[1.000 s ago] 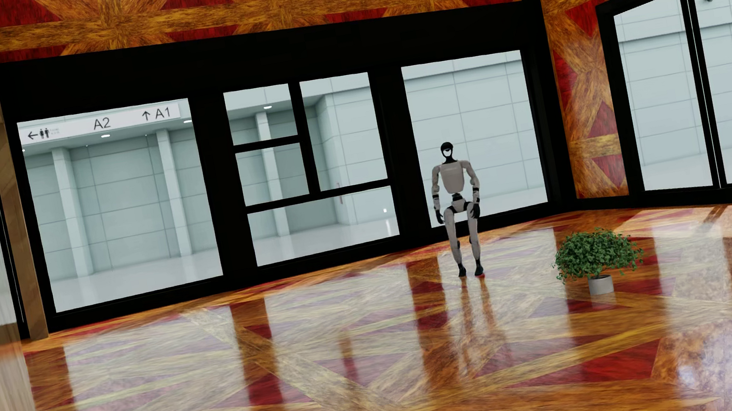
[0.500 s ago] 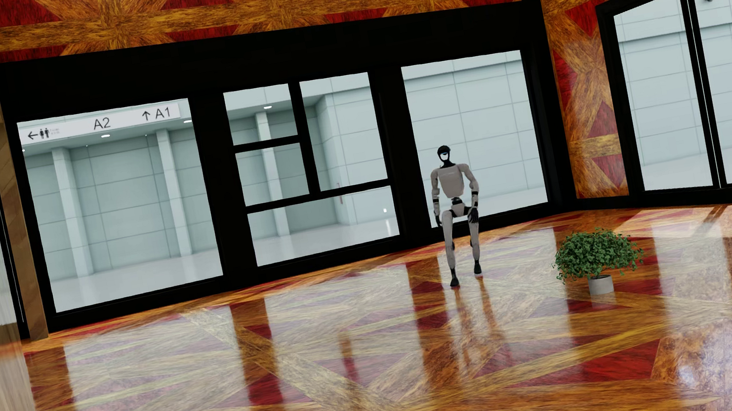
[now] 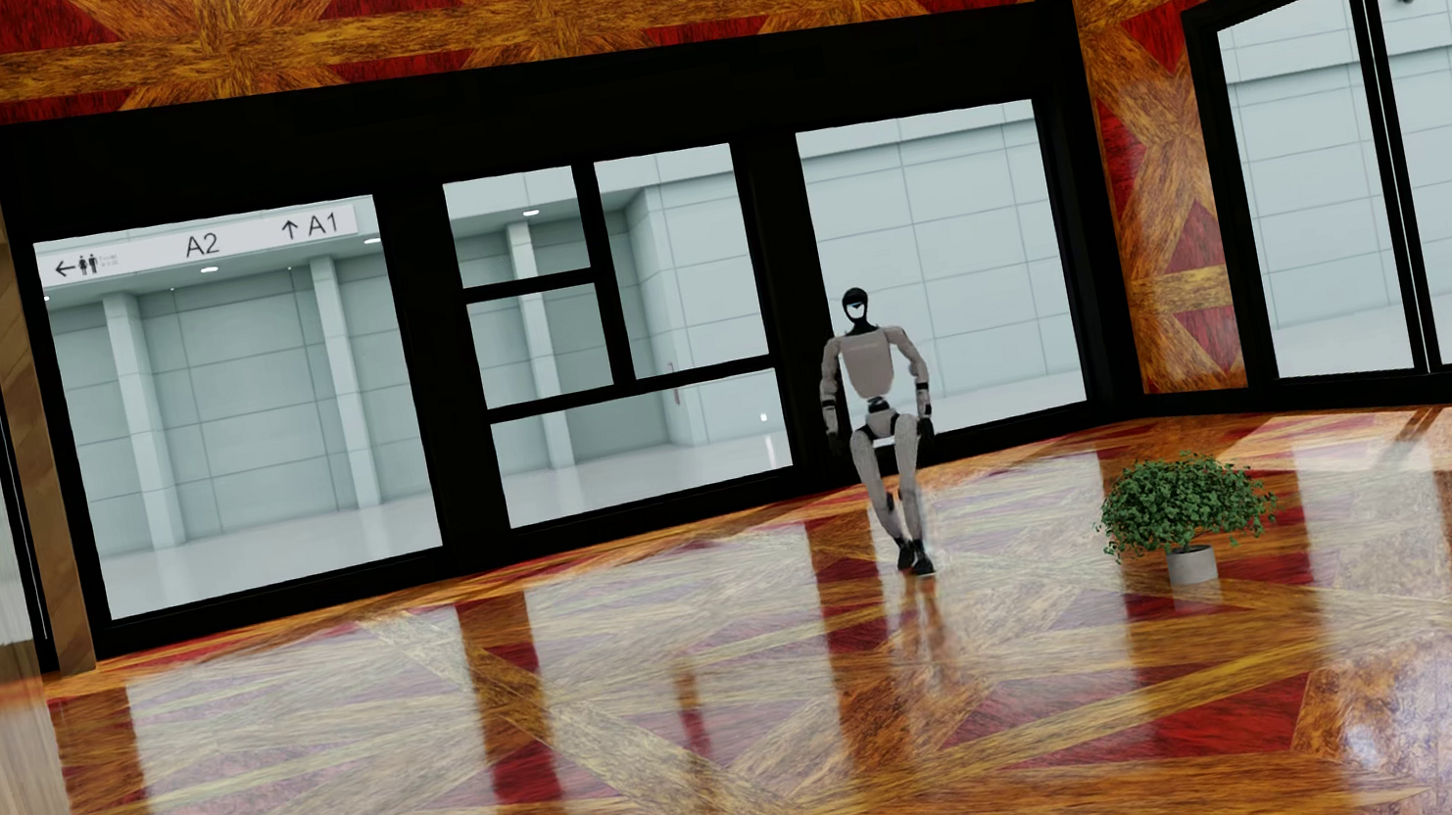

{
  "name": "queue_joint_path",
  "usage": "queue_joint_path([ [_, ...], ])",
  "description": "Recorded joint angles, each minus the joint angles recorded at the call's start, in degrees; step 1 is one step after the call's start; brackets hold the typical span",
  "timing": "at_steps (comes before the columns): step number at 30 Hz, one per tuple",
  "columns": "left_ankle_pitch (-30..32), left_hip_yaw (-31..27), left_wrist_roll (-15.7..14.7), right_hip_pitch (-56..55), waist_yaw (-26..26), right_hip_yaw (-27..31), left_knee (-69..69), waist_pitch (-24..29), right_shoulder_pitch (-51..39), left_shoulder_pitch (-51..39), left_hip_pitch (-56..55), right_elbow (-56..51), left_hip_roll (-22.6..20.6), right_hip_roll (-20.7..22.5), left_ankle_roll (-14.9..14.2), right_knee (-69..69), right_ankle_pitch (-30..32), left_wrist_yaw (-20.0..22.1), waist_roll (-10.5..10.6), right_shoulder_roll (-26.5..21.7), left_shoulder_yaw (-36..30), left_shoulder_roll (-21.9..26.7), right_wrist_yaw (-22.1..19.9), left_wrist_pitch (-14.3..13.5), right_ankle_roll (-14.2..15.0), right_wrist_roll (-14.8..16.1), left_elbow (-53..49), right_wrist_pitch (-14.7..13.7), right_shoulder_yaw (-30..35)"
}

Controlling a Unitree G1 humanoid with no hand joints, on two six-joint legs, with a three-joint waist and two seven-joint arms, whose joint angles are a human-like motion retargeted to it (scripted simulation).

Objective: Avoid the plant

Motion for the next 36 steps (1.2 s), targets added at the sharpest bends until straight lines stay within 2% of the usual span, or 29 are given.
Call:
queue_joint_path([
  [1, -10.5, 0.0, 0.0, 1.9, 0.8, 0.0, -0.3, -0.7, -1.3, 0.3, -1.4, -0.1, 0.0, -0.5, 0.0, 0.3, -1.2, 0.0, -0.3, -0.3, -0.2, -0.3, 0.0, 0.0, 0.0, 0.0, 1.3, 0.0, -0.5],
  [2, -7.7, 0.0, 0.0, 3.8, 3.1, 0.0, -0.8, -0.2, -1.8, 0.5, -2.0, 0.2, 0.4, -0.5, 0.0, 0.9, -1.7, 0.0, -0.3, -0.2, -1.3, 0.0, 0.0, 0.0, 0.0, 0.0, 1.2, 0.0, -1.6],
  [3, 6.9, 0.0, 0.0, 5.4, 3.9, 0.0, 2.8, -0.5, -1.5, 0.9, -4.5, 0.7, 0.0, -1.3, 0.0, 2.4, 0.2, 0.0, -0.9, 0.1, -1.1, 0.1, 0.0, 0.0, 0.0, 0.0, 1.5, 0.0, -2.7],
  [4, 19.4, 0.0, 0.0, 5.0, 4.6, 0.0, 7.4, -1.2, -0.8, 0.9, -7.0, 1.6, -1.1, -2.7, 0.0, 5.0, 5.7, 0.0, -2.6, 1.0, -1.7, -0.1, 0.0, 0.0, 0.0, 0.0, 2.1, 0.0, -4.0],
  [5, 22.3, 0.0, 0.0, 4.6, 3.4, 0.0, 11.7, -0.6, 0.2, 0.5, -5.4, 3.3, -2.9, -4.6, 0.0, 12.6, 16.5, 0.0, -4.0, 2.1, -2.5, -0.1, 0.0, 0.0, 0.0, 0.0, 3.4, 0.0, -3.6],
  [6, 21.8, 0.0, 0.0, -0.7, 1.5, 0.0, 13.7, -1.4, 1.5, -0.3, -3.4, 5.2, -4.7, -5.3, 0.0, 23.8, 28.1, 0.0, -4.0, 2.5, -3.2, -0.4, 0.0, 0.0, 0.0, 0.0, 4.7, 0.0, -3.0],
  [7, 19.9, 0.0, 0.0, -8.2, -0.3, 0.0, 14.1, -1.7, 2.0, -0.6, -0.7, 6.0, -6.7, -6.9, 0.0, 37.3, 29.0, 0.0, -4.6, 2.1, -2.1, -0.2, 0.0, 0.0, 0.0, 0.0, 3.3, 0.0, -0.5],
  [9, 11.7, 0.0, 0.0, -18.2, -6.2, 0.0, 9.2, 0.7, 3.0, -3.6, 12.2, 6.3, -7.5, -7.1, 0.0, 51.3, 13.7, 0.0, -3.5, 2.3, -0.3, -0.6, 0.0, 0.0, 0.0, 0.0, 3.3, 0.0, 1.2],
  [11, 2.8, 0.0, 0.0, -28.4, -13.7, 0.0, 4.4, 0.7, 4.7, -6.7, 22.3, 6.8, -6.5, -5.8, 0.0, 46.7, 6.7, 0.0, -1.1, 2.2, 1.5, 0.1, 0.0, 0.0, 0.0, 0.0, 0.6, 0.0, 1.2],
  [12, -2.1, 0.0, 0.0, -30.8, -16.8, 0.0, 1.9, 1.0, 6.5, -8.1, 28.3, 5.3, -5.6, -5.9, 0.0, 38.7, 6.7, 0.0, -0.4, 1.5, 0.2, 1.6, 0.0, 0.0, 0.0, 0.0, -2.7, 0.0, 1.9],
  [14, -11.9, 0.0, 0.0, -35.8, -19.9, 0.0, -2.3, 0.5, 7.9, -11.6, 37.2, 6.4, -3.9, -5.8, 0.0, 19.2, 11.2, 0.0, 0.7, 1.5, 4.7, 2.0, 0.0, 0.0, 0.0, 0.0, -4.4, 0.0, 0.0],
  [16, -16.1, 0.0, 0.0, -38.1, -21.8, 0.0, -2.6, -2.0, 8.5, -14.8, 41.5, 8.1, -3.3, -6.4, 0.0, 1.2, 17.2, 0.0, 1.0, 1.6, 7.1, 2.8, 0.0, 0.0, 0.0, 0.0, -5.9, 0.0, 0.6],
  [18, -12.4, 0.0, 0.0, -40.2, -23.7, 0.0, -0.6, -1.8, 8.7, -15.2, 46.0, 9.8, -1.6, -5.4, 0.0, 4.0, 13.5, 0.0, 1.8, 1.8, 8.1, 3.3, 0.0, 0.0, 0.0, 0.0, -7.6, 0.0, 0.4],
  [19, -7.9, 0.0, 0.0, -39.0, -24.9, 0.0, 2.7, -2.1, 8.8, -13.4, 48.2, 11.5, -0.2, -4.4, 0.0, 8.2, 15.7, 0.0, 2.1, 1.5, 9.4, 2.9, 0.0, 0.0, 0.0, 0.0, -8.3, 0.0, 2.2],
  [20, 1.1, 0.0, 0.0, -41.0, -25.2, 0.0, 10.6, -3.9, 9.1, -11.7, 45.3, 13.0, 1.4, -3.6, 0.0, 13.1, 17.9, 0.0, 3.3, 1.9, 11.2, 1.2, 0.0, 0.0, 0.0, 0.0, -6.8, 0.0, 1.7],
  [21, 10.7, 0.0, 0.0, -38.5, -24.8, 0.0, 22.4, -3.2, 9.4, -9.8, 42.4, 14.9, 3.8, -1.0, 0.0, 17.8, 15.5, 0.0, 4.6, 2.3, 11.6, -0.4, 0.0, 0.0, 0.0, 0.0, -4.4, 0.0, 1.0],
  [22, 13.1, 0.0, 0.0, -35.6, -23.0, 0.0, 37.5, -2.7, 9.1, -8.9, 35.9, 15.1, 3.6, 0.2, 0.0, 18.4, 12.4, 0.0, 4.3, 2.7, 9.1, -0.8, 0.0, 0.0, 0.0, 0.0, -3.4, 0.0, -0.4],
  [23, 11.1, 0.0, 0.0, -29.9, -21.2, 0.0, 50.5, -1.5, 8.3, -8.6, 28.7, 14.8, 5.0, 1.6, 0.0, 16.4, 10.4, 0.0, 5.2, 2.7, 7.4, -1.3, 0.0, 0.0, 0.0, 0.0, -2.5, 0.0, 0.9],
  [24, 11.3, 0.0, 0.0, -25.0, -17.8, 0.0, 54.7, -1.2, 7.5, -8.4, 21.7, 13.9, 4.0, 0.8, 0.0, 13.8, 9.7, 0.0, 4.3, 2.3, 3.7, -1.5, 0.0, 0.0, 0.0, 0.0, -1.6, 0.0, 1.8],
  [25, 12.9, 0.0, 0.0, -21.0, -13.7, 0.0, 51.2, -0.4, 6.6, -7.7, 16.6, 12.5, 3.1, 0.7, 0.0, 11.3, 9.6, 0.0, 3.2, 2.1, 2.3, -2.0, 0.0, 0.0, 0.0, 0.0, 0.3, 0.0, 1.4],
  [27, 25.1, 0.0, 0.0, -11.6, -8.2, 0.0, 28.5, 0.3, 4.1, -4.7, 8.8, 8.5, 1.7, -0.1, 0.0, 5.2, 8.5, 0.0, 1.6, 1.2, 2.0, -1.9, 0.0, 0.0, 0.0, 0.0, 2.8, 0.0, 1.6],
  [28, 26.5, 0.0, 0.0, -7.7, -6.6, 0.0, 15.2, 0.1, 3.4, -3.5, 6.7, 4.8, 1.7, 0.0, 0.0, 3.0, 7.8, 0.0, 1.2, 0.5, 1.8, -1.4, 0.0, 0.0, 0.0, 0.0, 3.2, 0.0, 0.5],
  [30, -0.9, 0.0, 0.0, -2.6, -4.3, 0.0, 1.4, -0.8, 2.0, -1.8, 4.5, 0.1, 1.1, -0.9, 0.0, 2.1, 5.1, 0.0, 0.6, -0.7, 0.0, -0.8, 0.0, 0.0, 0.0, 0.0, 4.8, 0.0, -2.9],
  [31, -2.2, 0.0, 0.0, -0.5, -3.5, 0.0, 1.0, -1.0, 2.1, -0.7, 3.0, -0.8, 0.8, -1.1, 0.0, 2.8, 4.2, 0.0, 0.2, -1.1, -1.9, 0.3, 0.0, 0.0, 0.0, 0.0, 3.5, 0.0, -4.3],
  [32, 6.0, 0.0, 0.0, 1.4, -2.7, 0.0, 3.4, -1.3, 2.8, 0.3, 2.0, -1.1, 0.2, -0.9, 0.0, 4.2, 5.4, 0.0, 0.0, -1.0, -2.4, 0.7, 0.0, 0.0, 0.0, 0.0, 3.7, 0.0, -5.9],
  [33, 13.2, 0.0, 0.0, 2.3, -2.9, 0.0, 6.0, -1.7, 4.4, 1.6, 2.7, -1.2, -1.5, -2.2, 0.0, 8.5, 10.7, 0.0, -1.1, -0.7, -1.8, 0.7, 0.0, 0.0, 0.0, 0.0, 3.7, 0.0, -8.2],
  [34, 17.7, 0.0, 0.0, -2.3, -3.9, 0.0, 9.0, -2.5, 5.1, 2.1, 3.1, 1.1, -4.2, -4.8, 0.0, 20.5, 20.8, 0.0, -2.5, 0.0, -2.2, 0.6, 0.0, 0.0, 0.0, 0.0, 4.4, 0.0, -8.0],
  [35, 16.9, 0.0, 0.0, -8.3, -6.2, 0.0, 11.7, -2.5, 5.9, 1.8, 5.5, 3.5, -5.8, -5.4, 0.0, 34.8, 25.2, 0.0, -2.6, 0.2, -2.9, 0.5, 0.0, 0.0, 0.0, 0.0, 5.6, 0.0, -7.0],
  [36, 13.3, 0.0, 0.0, -14.5, -7.5, 0.0, 11.0, -1.3, 6.0, 1.5, 10.3, 5.1, -7.3, -7.0, 0.0, 45.6, 17.9, 0.0, -4.1, 0.4, -2.5, 1.0, 0.0, 0.0, 0.0, 0.0, 4.4, 0.0, -6.2],
])
